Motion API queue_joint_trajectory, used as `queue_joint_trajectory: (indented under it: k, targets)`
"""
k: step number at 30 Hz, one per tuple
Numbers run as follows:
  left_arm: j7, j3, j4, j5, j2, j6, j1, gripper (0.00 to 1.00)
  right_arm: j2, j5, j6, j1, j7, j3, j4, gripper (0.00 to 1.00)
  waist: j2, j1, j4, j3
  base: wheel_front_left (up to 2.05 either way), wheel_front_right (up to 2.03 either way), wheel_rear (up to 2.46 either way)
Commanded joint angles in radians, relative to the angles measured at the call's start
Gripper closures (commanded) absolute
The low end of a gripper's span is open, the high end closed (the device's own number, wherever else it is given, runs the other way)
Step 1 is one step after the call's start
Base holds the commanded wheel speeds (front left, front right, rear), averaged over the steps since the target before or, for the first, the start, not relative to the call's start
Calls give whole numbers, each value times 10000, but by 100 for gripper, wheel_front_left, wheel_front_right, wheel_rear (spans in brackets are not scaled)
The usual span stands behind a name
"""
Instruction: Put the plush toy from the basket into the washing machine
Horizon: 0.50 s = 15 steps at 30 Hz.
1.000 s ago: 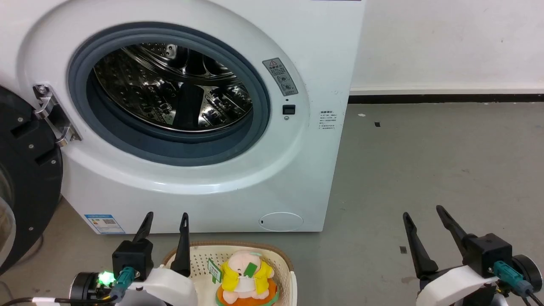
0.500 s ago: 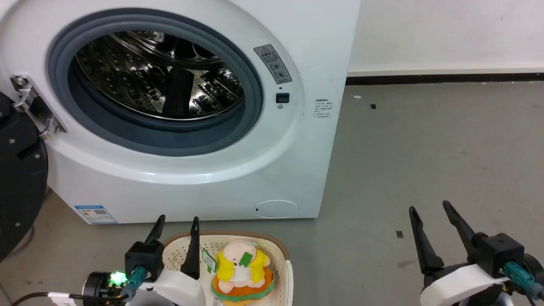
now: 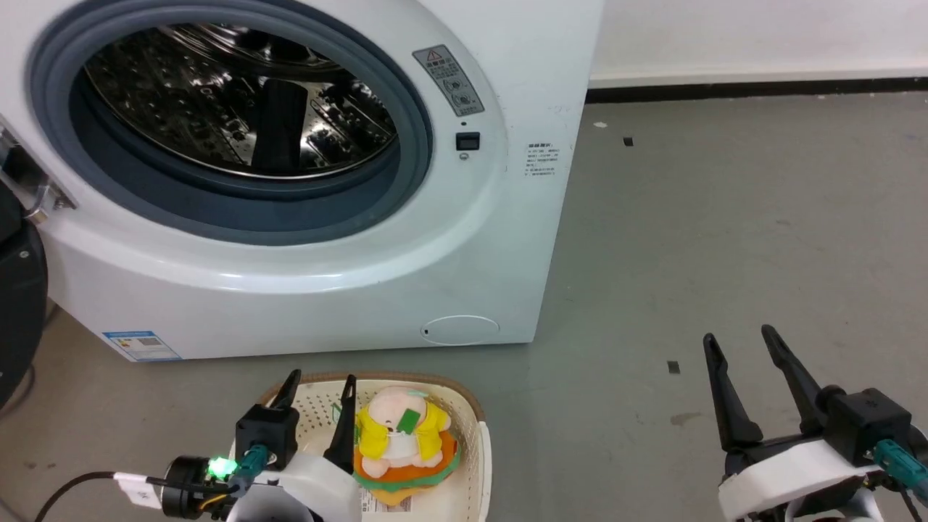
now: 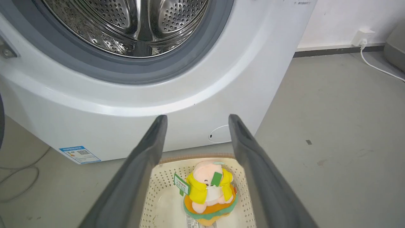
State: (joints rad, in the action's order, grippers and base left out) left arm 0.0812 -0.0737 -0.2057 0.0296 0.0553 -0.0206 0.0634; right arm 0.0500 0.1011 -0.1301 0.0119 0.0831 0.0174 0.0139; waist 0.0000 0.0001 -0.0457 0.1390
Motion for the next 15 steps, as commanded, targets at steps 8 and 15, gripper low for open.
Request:
queue_joint_trajectory:
  k: [8, 15]
  targets:
    - [152, -129, -1166, 130, 197, -54, 654, 0, 1, 356, -2, 353, 272, 1, 122, 0, 0, -1, -266, 501, 0, 0, 0]
    - [242, -250, -2076, 217, 326, -105, 1098, 0, 1, 592, -3, 492, 417, -19, 170, 0, 0, -1, -477, 941, 0, 0, 0]
